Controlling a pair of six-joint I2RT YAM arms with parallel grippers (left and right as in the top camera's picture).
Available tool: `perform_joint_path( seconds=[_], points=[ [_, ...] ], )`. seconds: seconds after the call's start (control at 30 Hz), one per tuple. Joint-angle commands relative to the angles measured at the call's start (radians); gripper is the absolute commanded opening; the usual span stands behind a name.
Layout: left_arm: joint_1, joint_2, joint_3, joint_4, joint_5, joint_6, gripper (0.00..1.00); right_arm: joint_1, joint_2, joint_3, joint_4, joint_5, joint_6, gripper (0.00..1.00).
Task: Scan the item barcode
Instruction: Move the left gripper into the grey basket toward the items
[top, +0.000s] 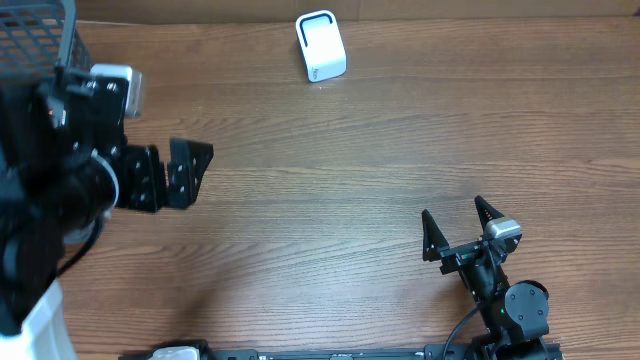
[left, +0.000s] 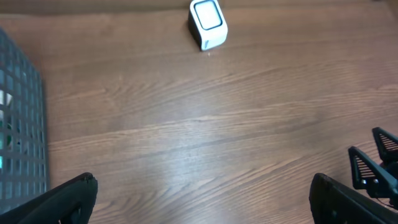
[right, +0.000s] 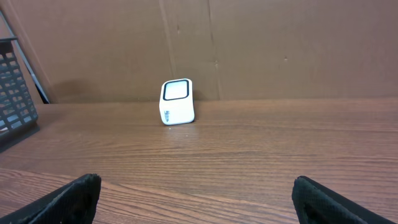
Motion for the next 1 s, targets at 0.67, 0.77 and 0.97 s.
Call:
perform_joint_path(
  seconds=[0.67,0.77,0.97],
  points=[
    [0.143,0.15,0.011,0.404,-0.699,-0.064,0.99,-0.006,-0.01,-0.011,0.002,0.013,0.0,1.0],
    [0.231,0.189,0.011,0.396,-0.629,-0.064,0.99,-0.006,-0.01,-0.011,0.002,0.013,0.0,1.0],
    [0.434,0.25,0.011,0.404,-0.375,-0.045,1.0,-0.006,-0.01,-0.011,0.002,0.013,0.0,1.0]
  ],
)
